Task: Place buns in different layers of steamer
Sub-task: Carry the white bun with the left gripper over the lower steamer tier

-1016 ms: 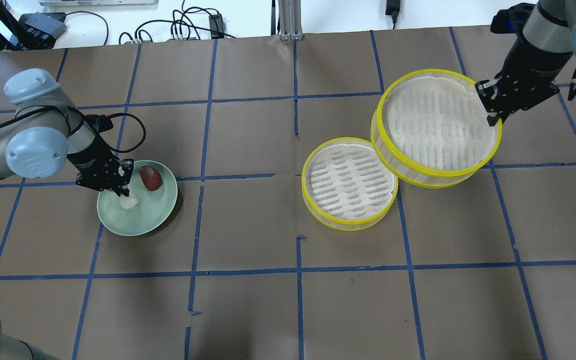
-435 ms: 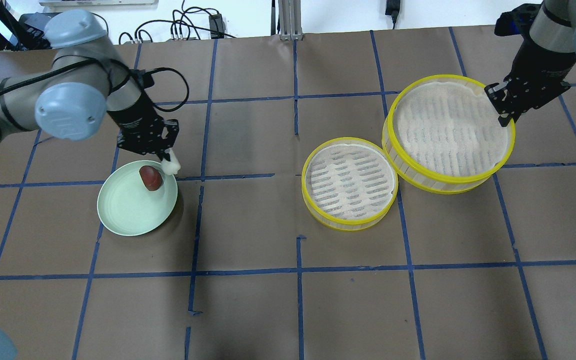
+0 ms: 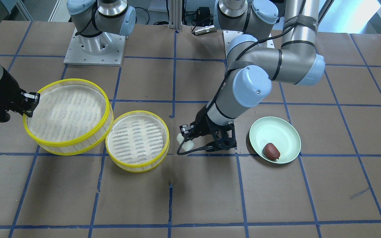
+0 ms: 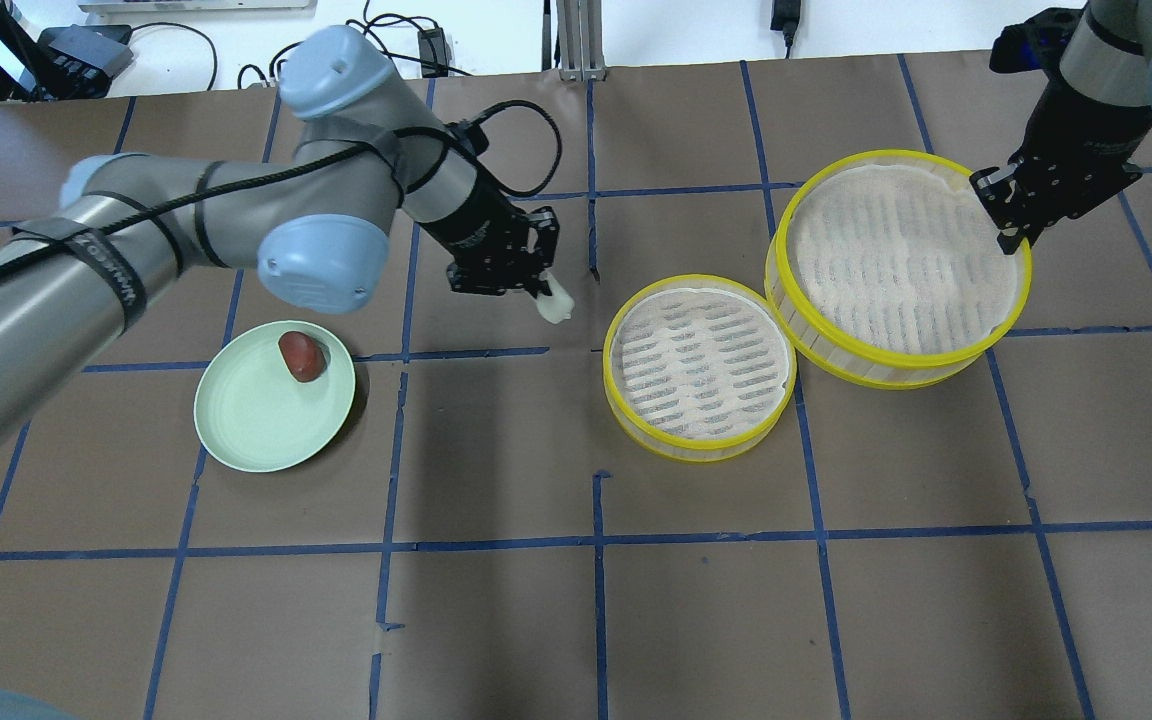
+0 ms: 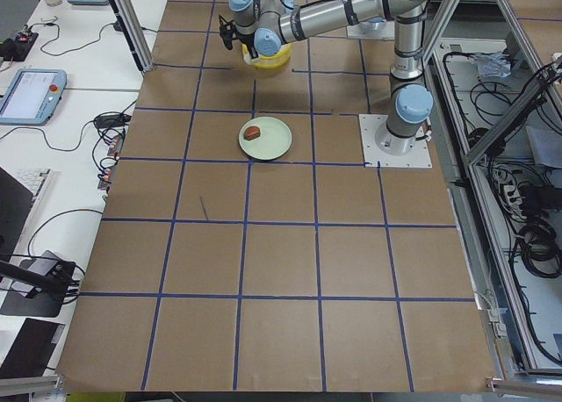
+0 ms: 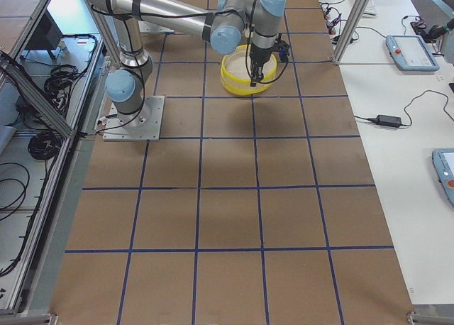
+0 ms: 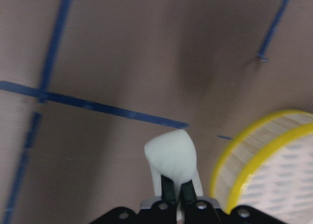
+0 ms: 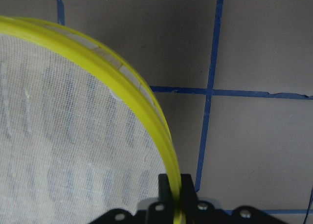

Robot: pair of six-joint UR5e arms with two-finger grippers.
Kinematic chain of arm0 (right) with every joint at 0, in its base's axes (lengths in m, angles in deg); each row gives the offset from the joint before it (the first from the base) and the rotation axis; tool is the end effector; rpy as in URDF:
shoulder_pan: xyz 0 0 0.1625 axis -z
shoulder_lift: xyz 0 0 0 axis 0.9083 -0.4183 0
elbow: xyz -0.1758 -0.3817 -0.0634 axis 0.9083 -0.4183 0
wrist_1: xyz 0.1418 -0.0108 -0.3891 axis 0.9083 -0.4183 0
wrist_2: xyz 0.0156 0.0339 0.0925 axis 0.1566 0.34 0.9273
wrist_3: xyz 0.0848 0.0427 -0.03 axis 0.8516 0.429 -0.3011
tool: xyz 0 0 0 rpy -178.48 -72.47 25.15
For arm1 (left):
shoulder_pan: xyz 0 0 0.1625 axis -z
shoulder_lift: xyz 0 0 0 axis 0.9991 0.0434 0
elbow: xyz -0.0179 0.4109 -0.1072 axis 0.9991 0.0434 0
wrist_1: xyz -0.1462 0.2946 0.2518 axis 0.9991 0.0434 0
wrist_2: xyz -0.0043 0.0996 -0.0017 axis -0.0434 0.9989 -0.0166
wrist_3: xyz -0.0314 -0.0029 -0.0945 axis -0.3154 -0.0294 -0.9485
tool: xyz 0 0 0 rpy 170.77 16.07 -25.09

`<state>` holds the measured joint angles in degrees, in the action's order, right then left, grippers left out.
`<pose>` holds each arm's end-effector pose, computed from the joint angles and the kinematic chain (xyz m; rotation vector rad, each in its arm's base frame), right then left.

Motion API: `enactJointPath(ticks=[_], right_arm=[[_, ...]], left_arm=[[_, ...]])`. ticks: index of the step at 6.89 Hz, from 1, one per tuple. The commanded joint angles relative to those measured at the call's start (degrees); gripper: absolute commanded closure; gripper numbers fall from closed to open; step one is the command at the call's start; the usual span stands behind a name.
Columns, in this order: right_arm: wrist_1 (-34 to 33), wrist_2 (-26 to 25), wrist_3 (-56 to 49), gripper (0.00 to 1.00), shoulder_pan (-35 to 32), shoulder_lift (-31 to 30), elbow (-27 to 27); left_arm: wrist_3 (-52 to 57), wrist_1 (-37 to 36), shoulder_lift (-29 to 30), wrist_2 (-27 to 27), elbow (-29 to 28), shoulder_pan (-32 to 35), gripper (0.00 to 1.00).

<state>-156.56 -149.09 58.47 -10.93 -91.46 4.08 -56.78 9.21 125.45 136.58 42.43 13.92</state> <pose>-0.0067 -0.5457 0.4110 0.1061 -3.0626 -0.1449 -0.2916 -0.5569 0.2933 0.4324 -2.6734 -0.1302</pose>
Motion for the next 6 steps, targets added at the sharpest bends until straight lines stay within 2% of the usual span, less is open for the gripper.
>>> enactJointPath(ticks=[1, 2, 3, 4, 5, 6], right_arm=[[-0.09, 0.00, 0.16, 0.83, 0.00, -0.09, -0.03], [-0.09, 0.09, 0.43, 0.83, 0.00, -0.09, 0.06], [-0.35, 0.00, 0.51, 0.81, -0.09, 0.00, 0.06], [-0.35, 0.35, 0.60, 0.81, -0.09, -0.09, 0.06], [-0.18, 0.61, 0.60, 0.81, -0.18, -0.18, 0.24], [-0.27, 0.61, 0.69, 0.81, -0.27, -0.09, 0.59]], left_arm=[[-7.91, -8.30, 4.46, -2.37, 0.30, 7.27, 0.69], [-7.93, -8.14, 5.17, -2.19, 0.92, 7.90, 0.34], [-7.84, -7.53, 5.09, -0.45, 0.93, 7.90, 0.17], [-7.75, -5.17, 4.65, 5.05, 0.06, 7.82, 0.15], [-7.23, -2.97, 3.60, 7.54, -0.39, 7.38, 0.15], [-7.31, -2.86, 3.77, 7.57, -0.04, 7.20, 0.14]])
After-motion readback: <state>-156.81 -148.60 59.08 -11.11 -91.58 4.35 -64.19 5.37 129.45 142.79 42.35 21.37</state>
